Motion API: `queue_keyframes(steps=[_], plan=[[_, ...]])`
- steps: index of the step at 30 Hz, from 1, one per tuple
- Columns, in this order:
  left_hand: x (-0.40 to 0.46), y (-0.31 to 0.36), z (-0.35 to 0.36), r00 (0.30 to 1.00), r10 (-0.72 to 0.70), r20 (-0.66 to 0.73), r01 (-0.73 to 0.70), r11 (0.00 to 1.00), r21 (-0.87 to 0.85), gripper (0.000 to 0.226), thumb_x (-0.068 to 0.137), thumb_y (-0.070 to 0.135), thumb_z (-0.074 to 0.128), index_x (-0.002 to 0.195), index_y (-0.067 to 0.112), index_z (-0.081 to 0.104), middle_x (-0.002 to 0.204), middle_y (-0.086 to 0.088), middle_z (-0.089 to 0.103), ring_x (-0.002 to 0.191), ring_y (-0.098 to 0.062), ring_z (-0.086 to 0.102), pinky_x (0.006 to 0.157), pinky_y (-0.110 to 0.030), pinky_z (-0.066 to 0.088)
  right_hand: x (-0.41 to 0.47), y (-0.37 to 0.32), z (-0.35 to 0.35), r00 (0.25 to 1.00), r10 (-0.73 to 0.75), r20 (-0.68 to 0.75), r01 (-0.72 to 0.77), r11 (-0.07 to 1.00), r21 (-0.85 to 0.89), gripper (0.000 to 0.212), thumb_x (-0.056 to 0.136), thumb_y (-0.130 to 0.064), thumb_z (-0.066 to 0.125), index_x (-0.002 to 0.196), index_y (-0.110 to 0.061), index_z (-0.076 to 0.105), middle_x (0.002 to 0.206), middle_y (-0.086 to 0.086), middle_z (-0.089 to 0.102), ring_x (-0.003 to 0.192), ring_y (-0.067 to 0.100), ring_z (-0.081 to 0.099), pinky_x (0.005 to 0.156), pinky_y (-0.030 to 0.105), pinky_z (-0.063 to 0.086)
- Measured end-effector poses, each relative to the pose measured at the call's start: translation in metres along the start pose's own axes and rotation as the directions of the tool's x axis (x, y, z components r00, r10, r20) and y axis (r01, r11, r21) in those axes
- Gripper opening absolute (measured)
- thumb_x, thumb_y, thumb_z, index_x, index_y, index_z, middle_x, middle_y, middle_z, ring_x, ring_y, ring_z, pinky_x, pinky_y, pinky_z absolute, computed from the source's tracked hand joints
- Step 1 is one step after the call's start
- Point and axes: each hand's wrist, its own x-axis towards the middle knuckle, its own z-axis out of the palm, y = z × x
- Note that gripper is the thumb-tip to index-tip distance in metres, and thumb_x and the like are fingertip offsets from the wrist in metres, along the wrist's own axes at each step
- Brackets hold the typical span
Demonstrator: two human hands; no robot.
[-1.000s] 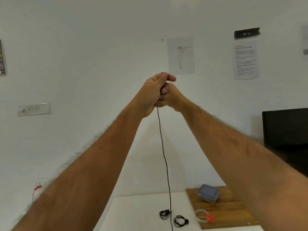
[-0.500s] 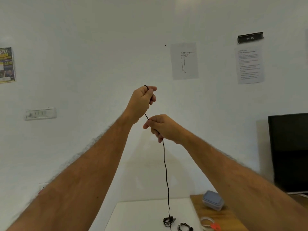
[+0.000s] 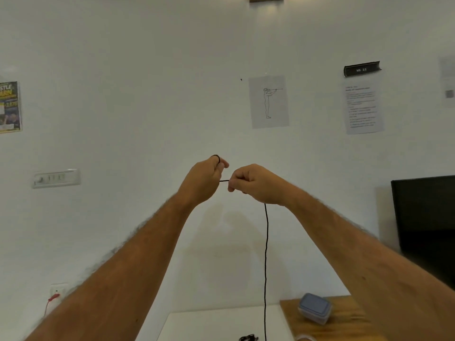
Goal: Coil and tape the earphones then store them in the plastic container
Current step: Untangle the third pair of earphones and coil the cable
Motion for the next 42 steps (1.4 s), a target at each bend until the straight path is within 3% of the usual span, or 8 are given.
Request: queue_keyframes(steps=[9,15,21,24,26,32,36,42], plan=[[-0.012,0.024,0.005,0.986,-0.021,0.165,0.085,0.917,-0.390,0.045,0.106,0.033,0.030,0.078,0.016,0.060,0.061,0.005,0.047,0.052,-0.006,0.040,0.054,-0.020,0.033,0.015,0.006,-0.033,0.951,-0.240,-0.193,0.192,0.952,-0.240,0.017,0.095,-0.020,0.060,0.082,-0.012,0.068,0.064,-0.011,0.056,0.056,0.005,0.048,0.057,0.015,0.037],[-0.015,0.052,0.004,0.973,-0.031,0.229,0.185,0.696,-0.694,0.035,0.107,0.031,0.028,0.078,0.016,0.043,0.055,0.008,0.030,0.047,-0.009,0.020,0.042,-0.019,0.019,0.026,0.019,-0.029,0.890,-0.219,-0.399,0.227,0.973,-0.028,0.014,0.095,-0.019,0.059,0.085,-0.011,0.067,0.078,0.011,0.068,0.073,0.030,0.060,0.071,0.042,0.051],[-0.017,0.062,0.003,0.955,-0.080,0.287,0.275,0.609,-0.744,0.033,0.107,0.029,0.028,0.094,0.014,0.054,0.058,0.005,0.029,0.049,-0.009,0.021,0.047,-0.022,0.017,0.029,0.029,-0.020,0.852,-0.134,-0.506,0.222,0.968,0.118,0.018,0.093,-0.020,0.059,0.088,-0.005,0.068,0.081,0.015,0.068,0.077,0.034,0.062,0.073,0.047,0.053],[-0.018,0.067,0.002,0.957,-0.079,0.277,0.271,0.578,-0.770,0.033,0.107,0.027,0.027,0.090,0.015,0.053,0.057,0.004,0.029,0.049,-0.010,0.021,0.046,-0.022,0.018,0.027,0.028,-0.018,0.857,-0.094,-0.506,0.219,0.956,0.195,0.016,0.094,-0.017,0.060,0.086,-0.004,0.066,0.075,0.010,0.067,0.066,0.023,0.059,0.062,0.036,0.050],[-0.017,0.071,0.001,0.962,-0.058,0.265,0.250,0.574,-0.780,0.032,0.107,0.026,0.028,0.087,0.014,0.050,0.057,0.005,0.030,0.048,-0.009,0.023,0.045,-0.021,0.018,0.024,0.025,-0.015,0.880,-0.040,-0.474,0.202,0.934,0.296,0.017,0.097,-0.013,0.058,0.083,-0.005,0.064,0.065,0.000,0.059,0.053,0.007,0.049,0.052,0.023,0.041],[-0.009,0.077,-0.005,0.977,-0.031,0.210,0.199,0.477,-0.856,0.027,0.107,0.024,0.031,0.092,0.011,0.050,0.060,0.003,0.039,0.048,-0.009,0.034,0.045,-0.019,0.032,0.005,0.017,0.010,0.984,0.033,-0.176,0.078,0.805,0.589,0.034,0.101,-0.011,0.047,0.071,-0.020,0.059,0.056,-0.002,0.048,0.047,0.013,0.036,0.047,0.029,0.037],[-0.006,0.074,-0.006,0.987,-0.056,0.148,0.155,0.514,-0.844,0.027,0.107,0.024,0.032,0.095,0.011,0.053,0.060,0.003,0.046,0.049,-0.010,0.042,0.046,-0.021,0.039,-0.006,0.012,0.023,0.996,0.060,-0.061,-0.016,0.829,0.559,0.024,0.105,-0.018,0.043,0.089,-0.005,0.057,0.060,0.001,0.053,0.046,0.013,0.039,0.050,0.032,0.044],[-0.002,0.064,-0.007,0.990,-0.138,-0.027,0.065,0.618,-0.783,0.029,0.107,0.021,0.031,0.097,0.013,0.056,0.068,-0.001,0.061,0.059,-0.013,0.064,0.059,-0.026,0.056,-0.021,0.001,0.019,0.986,0.060,0.155,-0.116,0.916,0.383,0.027,0.105,-0.020,0.041,0.105,-0.007,0.065,0.063,0.000,0.050,0.049,0.012,0.043,0.055,0.033,0.053]])
